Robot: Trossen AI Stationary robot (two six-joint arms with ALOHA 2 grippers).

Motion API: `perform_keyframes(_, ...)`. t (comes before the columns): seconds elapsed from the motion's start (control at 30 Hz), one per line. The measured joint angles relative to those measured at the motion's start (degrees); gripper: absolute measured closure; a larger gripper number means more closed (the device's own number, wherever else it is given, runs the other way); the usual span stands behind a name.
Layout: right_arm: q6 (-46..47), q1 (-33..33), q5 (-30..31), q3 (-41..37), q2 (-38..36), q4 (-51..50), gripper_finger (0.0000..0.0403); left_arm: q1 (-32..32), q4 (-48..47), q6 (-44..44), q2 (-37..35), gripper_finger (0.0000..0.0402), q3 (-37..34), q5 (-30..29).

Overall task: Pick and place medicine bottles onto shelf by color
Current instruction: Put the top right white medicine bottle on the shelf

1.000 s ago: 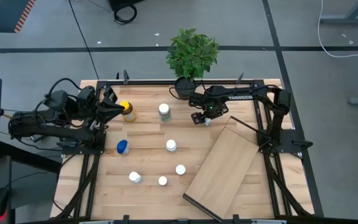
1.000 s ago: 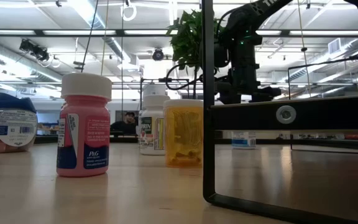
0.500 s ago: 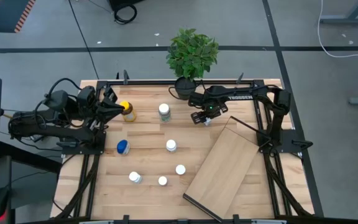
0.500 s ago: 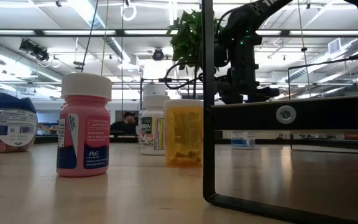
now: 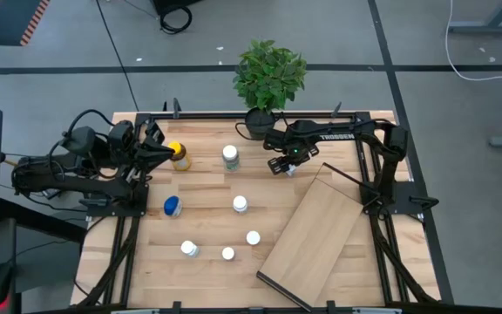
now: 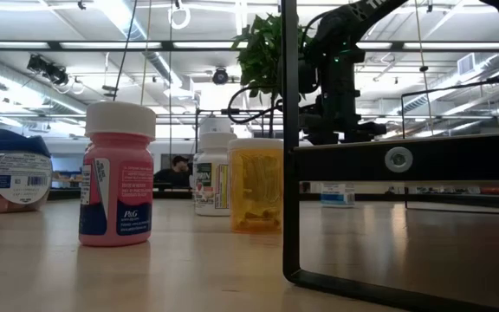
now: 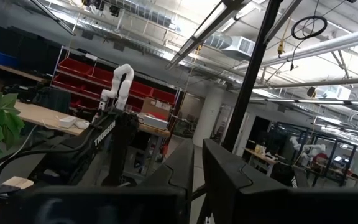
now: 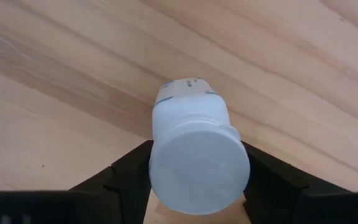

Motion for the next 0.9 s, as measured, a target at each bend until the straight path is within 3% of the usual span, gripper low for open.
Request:
perform_keyframes(0.2,-0.2,0.0,0.0,0.0,0.0,0.5,0.0179,0.0,0.0,0.0,0.0,0.0365,0.0,0.0)
perform_keyframes(0.5,-0.8,0.0,0.0,0.1,0.0,1.0,0.0220,0.0,0.0,0.0,0.0,0.0367,0.0,0.0)
perform_keyframes(0.9,-3.2,1.7,-3.0,2.2,-0.1,-0.7,0.0215,0.0,0.0,0.0,0.0,0.0370,0.0,-0.1)
